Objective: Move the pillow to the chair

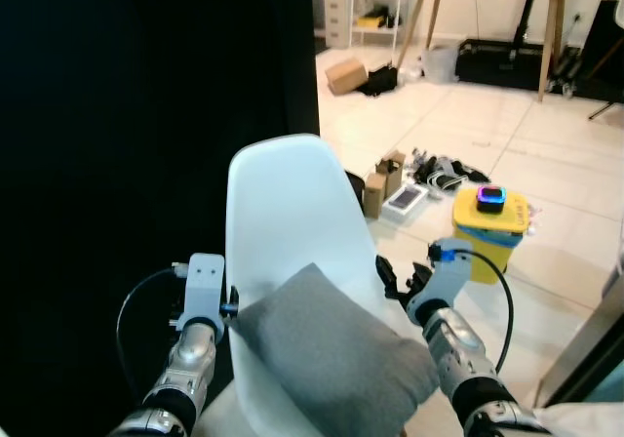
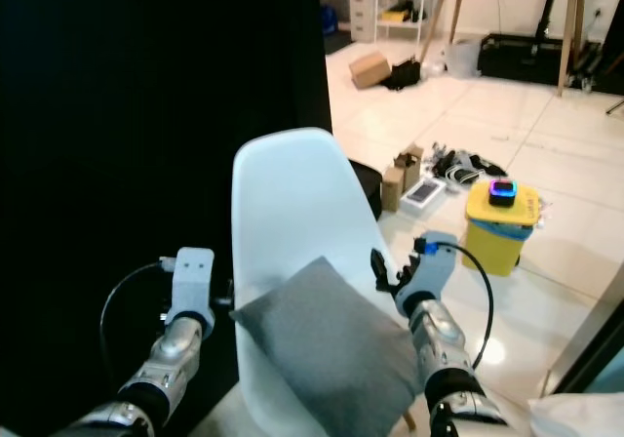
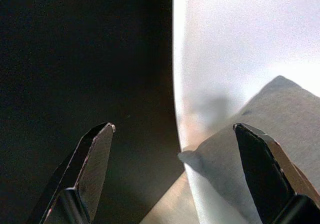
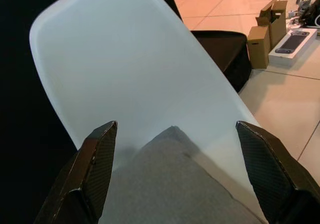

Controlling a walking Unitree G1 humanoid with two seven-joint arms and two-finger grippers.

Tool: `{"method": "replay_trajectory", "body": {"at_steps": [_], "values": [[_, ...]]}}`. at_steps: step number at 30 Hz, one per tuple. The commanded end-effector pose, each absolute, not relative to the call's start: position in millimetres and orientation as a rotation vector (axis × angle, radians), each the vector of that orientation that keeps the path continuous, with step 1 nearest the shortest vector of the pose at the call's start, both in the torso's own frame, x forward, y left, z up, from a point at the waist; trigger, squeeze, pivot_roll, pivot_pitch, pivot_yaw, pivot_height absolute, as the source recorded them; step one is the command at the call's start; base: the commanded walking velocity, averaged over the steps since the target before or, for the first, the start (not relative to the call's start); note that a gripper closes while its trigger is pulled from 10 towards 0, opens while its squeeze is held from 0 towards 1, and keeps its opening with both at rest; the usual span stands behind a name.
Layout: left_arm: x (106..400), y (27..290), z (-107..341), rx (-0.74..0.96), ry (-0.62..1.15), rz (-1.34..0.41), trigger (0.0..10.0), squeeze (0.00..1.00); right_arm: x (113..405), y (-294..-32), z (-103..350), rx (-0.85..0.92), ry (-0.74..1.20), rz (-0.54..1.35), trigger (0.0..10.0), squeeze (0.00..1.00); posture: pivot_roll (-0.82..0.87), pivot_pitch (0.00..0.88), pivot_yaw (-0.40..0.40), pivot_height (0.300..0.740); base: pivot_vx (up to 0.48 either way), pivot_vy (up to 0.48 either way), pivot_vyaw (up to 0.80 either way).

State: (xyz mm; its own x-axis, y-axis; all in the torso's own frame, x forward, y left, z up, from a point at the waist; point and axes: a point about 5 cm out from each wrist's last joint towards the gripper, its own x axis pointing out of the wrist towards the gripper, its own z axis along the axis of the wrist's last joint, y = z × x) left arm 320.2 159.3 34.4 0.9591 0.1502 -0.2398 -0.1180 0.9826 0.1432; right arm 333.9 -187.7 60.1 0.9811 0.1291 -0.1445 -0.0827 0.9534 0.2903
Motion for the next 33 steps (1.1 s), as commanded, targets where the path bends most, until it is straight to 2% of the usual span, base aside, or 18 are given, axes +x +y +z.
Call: {"method": "replay_trajectory", "body": {"at_steps": [1,12,17,22,25,27,33], "values": [[315,163,27,0.141,0.289,0.129,10.0,0.00,326,-187,48,0.283,0.212,0.103,10.0,0.00,0.01,0.000,0.093,0.733,0.000,0.000,0.00],[292,166,-4,0.132,0.450,0.111,10.0,0.00,302,-195,13,0.226,0.393,0.042,10.0,0.00,0.00,0.000,0.096,0.740,0.000,0.000,0.00],[271,170,-24,0.147,0.559,0.106,10.0,0.00,285,-195,-6,0.140,0.492,0.054,10.0,0.00,0.00,0.000,0.097,0.740,-0.334,0.000,0.00],[247,181,-44,0.128,0.686,0.147,10.0,0.00,247,-201,-39,0.042,0.666,0.048,10.0,0.00,0.00,0.000,0.095,0.740,-0.390,0.000,0.00],[245,182,-46,0.127,0.693,0.151,10.0,0.00,245,-201,-41,0.039,0.676,0.049,10.0,0.00,0.00,0.000,0.095,0.740,-0.390,0.000,0.00],[232,188,-55,0.141,0.748,0.162,10.0,0.00,216,-207,-60,0.039,0.784,0.018,10.0,0.00,0.01,0.000,0.095,0.740,-0.409,0.000,0.00],[220,194,-61,0.151,0.792,0.174,10.0,0.00,195,-210,-71,0.037,0.845,0.027,10.0,0.00,0.00,0.000,0.100,0.740,-0.404,0.000,0.13]]}}
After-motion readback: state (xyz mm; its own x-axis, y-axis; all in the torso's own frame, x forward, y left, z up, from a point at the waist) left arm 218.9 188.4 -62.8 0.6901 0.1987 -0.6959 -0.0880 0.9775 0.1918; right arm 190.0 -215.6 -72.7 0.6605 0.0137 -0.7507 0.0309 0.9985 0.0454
